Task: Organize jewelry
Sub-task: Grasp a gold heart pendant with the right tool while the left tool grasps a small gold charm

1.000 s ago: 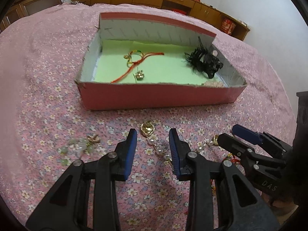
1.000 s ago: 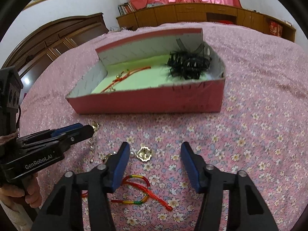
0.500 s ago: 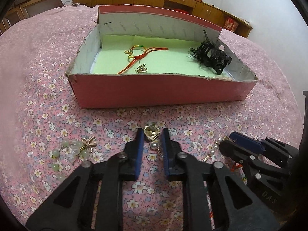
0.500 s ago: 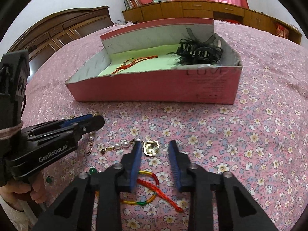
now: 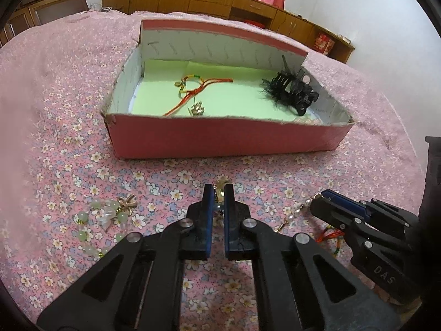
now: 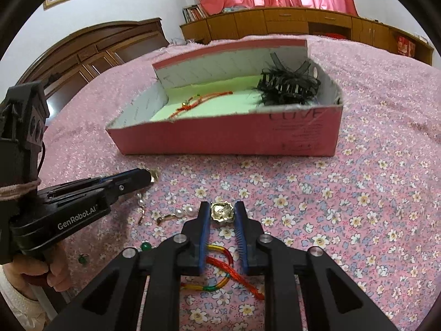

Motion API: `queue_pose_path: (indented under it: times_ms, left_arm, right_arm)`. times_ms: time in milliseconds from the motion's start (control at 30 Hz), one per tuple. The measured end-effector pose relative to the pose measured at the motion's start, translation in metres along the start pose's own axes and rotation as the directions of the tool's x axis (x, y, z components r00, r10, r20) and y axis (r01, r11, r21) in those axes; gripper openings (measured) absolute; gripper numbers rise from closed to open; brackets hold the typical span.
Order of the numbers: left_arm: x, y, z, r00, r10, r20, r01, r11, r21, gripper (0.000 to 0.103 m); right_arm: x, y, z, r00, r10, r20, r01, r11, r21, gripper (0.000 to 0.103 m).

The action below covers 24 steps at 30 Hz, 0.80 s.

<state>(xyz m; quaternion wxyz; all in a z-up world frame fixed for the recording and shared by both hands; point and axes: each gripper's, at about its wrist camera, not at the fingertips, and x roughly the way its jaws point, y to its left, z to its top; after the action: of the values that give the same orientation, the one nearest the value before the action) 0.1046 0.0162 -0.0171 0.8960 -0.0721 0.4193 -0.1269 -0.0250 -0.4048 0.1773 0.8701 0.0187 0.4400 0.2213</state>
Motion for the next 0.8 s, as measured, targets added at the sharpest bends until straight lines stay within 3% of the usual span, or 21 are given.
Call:
queue_pose_path:
  times_ms: [800]
  left_arm:
    - [-0.068, -0.015, 0.021, 0.982, -0.048, 0.182, 0.045, 0.999, 0.020, 0.000]
  right_arm:
    - [-0.050, 0.008, 0.018, 0.980, -0.012, 0.198, 0.019, 0.999, -0.037, 0.020]
